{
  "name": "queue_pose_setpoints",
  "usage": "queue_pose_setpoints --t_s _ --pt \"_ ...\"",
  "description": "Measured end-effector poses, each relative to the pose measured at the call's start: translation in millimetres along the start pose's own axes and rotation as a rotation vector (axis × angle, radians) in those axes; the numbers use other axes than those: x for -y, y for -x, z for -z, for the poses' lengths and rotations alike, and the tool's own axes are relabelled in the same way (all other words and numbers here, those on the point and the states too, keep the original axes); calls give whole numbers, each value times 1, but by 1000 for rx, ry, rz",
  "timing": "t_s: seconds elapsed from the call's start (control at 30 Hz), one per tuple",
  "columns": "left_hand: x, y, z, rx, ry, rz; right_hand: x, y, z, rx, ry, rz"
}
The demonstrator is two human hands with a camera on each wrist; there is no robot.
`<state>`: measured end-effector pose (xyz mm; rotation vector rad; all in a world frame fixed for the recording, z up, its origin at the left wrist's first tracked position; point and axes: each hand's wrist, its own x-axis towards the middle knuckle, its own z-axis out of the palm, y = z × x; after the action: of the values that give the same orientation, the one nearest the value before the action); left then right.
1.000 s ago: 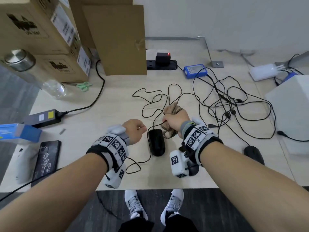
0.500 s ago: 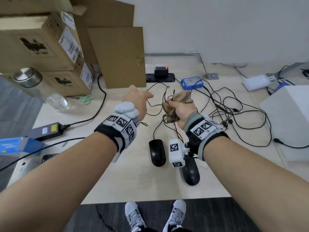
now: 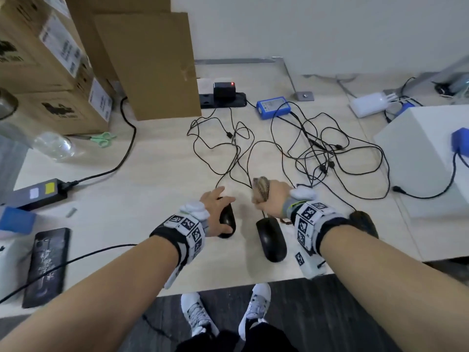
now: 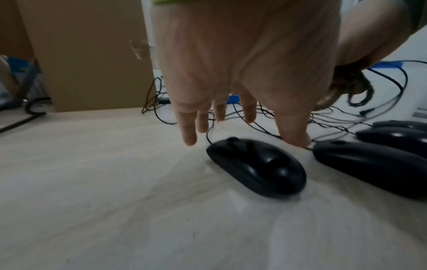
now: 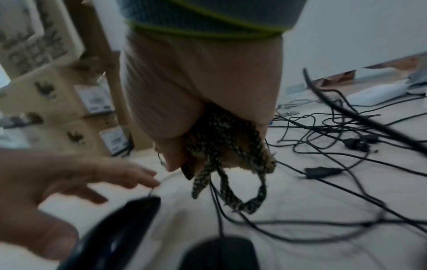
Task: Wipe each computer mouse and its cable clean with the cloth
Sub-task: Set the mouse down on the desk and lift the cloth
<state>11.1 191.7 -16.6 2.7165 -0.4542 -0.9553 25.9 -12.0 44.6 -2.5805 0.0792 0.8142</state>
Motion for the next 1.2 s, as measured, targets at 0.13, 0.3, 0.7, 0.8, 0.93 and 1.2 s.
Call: queue_pose_setpoints --t_s 0.13,0.3,0.7,0.8,0.93,1.2 --pt "-7 3 -13 56 -136 -43 -24 19 -16 82 156 -32" --pt "-13 14 -27 59 -209 -81 -37 24 -51 108 285 -168" --pt "-21 7 -20 5 -192 -149 -33 21 -61 -316 -41 -224" --pt "-45 6 -26 -22 -157 -178 -55 33 -44 -471 -121 -158" --pt "-77 6 -37 36 -163 -181 -103 41 -23 -554 -166 -187" --pt "-121 -3 -64 -37 -95 -18 -177 45 -35 -218 129 -253"
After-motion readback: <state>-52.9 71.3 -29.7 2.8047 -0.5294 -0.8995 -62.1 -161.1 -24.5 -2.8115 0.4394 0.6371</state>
